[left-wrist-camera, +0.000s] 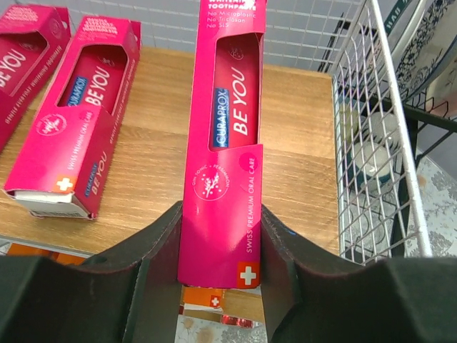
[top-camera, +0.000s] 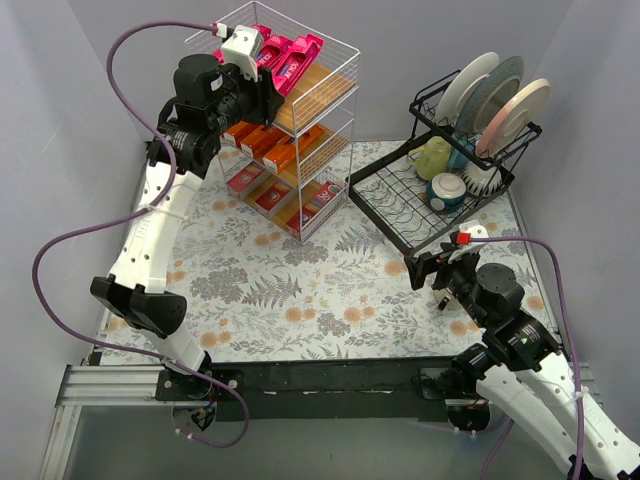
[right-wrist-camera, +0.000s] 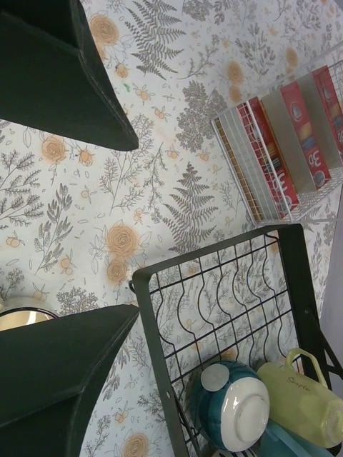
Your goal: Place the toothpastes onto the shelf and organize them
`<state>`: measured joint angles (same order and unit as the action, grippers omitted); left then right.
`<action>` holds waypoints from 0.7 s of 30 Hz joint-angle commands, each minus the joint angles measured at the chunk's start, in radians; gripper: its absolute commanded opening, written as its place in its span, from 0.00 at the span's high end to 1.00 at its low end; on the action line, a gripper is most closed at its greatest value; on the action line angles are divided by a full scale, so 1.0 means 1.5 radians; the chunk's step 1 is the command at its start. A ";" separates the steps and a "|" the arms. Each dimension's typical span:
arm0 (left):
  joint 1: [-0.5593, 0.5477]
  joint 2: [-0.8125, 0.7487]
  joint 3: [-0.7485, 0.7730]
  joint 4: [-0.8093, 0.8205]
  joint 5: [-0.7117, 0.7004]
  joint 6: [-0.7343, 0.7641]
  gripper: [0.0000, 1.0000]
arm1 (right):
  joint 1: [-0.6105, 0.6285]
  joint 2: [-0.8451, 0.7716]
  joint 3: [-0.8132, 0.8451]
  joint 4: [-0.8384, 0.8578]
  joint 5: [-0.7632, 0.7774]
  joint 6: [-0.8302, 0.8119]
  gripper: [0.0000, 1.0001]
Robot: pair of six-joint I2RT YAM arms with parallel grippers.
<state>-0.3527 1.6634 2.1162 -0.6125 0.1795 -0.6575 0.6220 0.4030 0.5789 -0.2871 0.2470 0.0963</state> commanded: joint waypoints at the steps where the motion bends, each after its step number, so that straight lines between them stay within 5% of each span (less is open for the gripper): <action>1: 0.000 -0.003 0.032 -0.003 0.034 0.003 0.62 | 0.000 0.003 0.002 0.035 -0.004 -0.012 0.03; 13: -0.001 0.018 0.028 0.017 0.048 -0.006 0.53 | 0.000 -0.004 -0.002 0.036 0.001 -0.012 0.03; 21: -0.001 0.029 0.014 0.044 0.053 0.000 0.59 | 0.000 -0.008 -0.004 0.034 0.004 -0.013 0.03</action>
<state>-0.3527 1.7100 2.1273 -0.5819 0.2443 -0.6628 0.6220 0.4046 0.5751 -0.2848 0.2436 0.0952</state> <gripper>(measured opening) 0.420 0.970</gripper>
